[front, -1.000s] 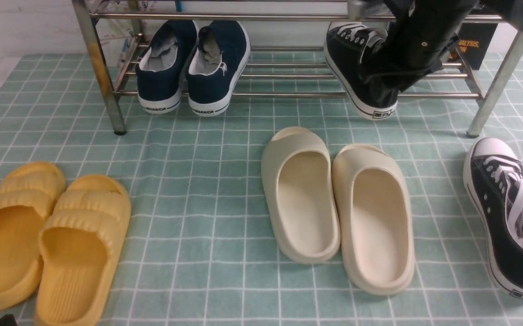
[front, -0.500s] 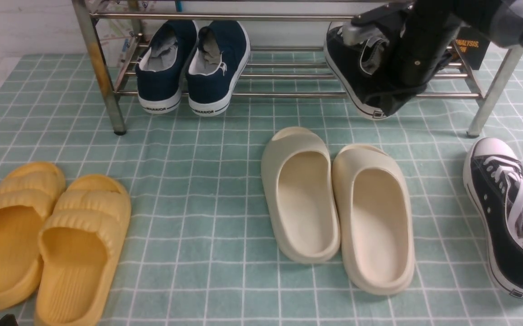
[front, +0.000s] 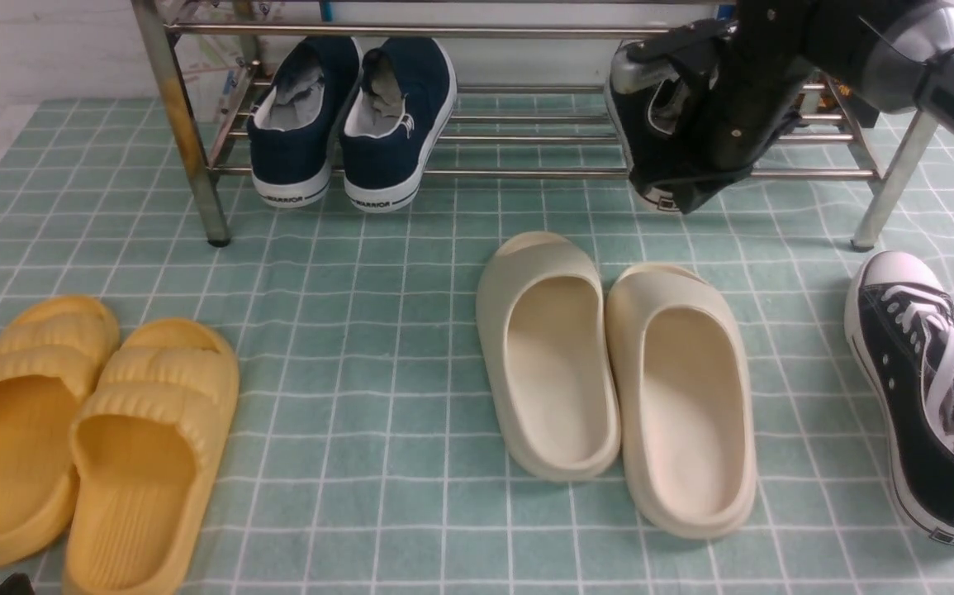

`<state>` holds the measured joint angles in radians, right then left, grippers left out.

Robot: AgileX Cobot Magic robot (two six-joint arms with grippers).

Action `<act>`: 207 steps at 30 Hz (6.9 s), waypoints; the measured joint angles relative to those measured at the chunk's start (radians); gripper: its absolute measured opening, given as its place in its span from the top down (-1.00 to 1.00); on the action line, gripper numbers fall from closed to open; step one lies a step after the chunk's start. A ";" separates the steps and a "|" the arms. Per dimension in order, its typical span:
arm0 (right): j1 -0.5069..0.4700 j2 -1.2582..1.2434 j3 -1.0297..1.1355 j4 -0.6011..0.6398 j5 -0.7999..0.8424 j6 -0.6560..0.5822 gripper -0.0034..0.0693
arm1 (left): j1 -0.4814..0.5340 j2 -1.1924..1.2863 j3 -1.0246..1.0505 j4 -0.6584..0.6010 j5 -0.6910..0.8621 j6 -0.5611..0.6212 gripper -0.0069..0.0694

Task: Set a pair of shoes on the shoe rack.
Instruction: Use the right arm to put a shoe into the shoe rack, then use the right arm to grab the shoe closest to it, then use the right arm to put a shoe into the shoe rack

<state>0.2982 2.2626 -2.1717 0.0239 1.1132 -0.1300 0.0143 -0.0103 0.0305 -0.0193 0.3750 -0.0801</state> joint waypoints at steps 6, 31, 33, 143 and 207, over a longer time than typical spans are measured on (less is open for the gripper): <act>0.002 0.000 0.000 0.015 -0.031 -0.002 0.91 | 0.000 0.000 0.000 0.000 0.000 0.000 0.47; 0.006 -0.308 0.055 0.022 0.131 0.012 -0.50 | 0.000 0.000 0.000 0.000 0.000 0.000 0.41; 0.006 -0.381 0.137 0.022 0.132 0.021 -0.46 | 0.000 0.000 0.000 0.000 0.000 0.000 0.41; -0.118 0.080 -0.210 -0.035 0.030 -0.006 0.63 | 0.000 0.000 0.000 0.000 0.000 0.000 0.20; -0.128 -0.410 0.277 0.031 -0.088 0.037 -0.39 | 0.000 0.000 0.000 0.000 0.000 0.000 0.19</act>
<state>0.1706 1.8529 -1.8947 0.0550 1.0256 -0.0927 0.0143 -0.0103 0.0305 -0.0193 0.3750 -0.0801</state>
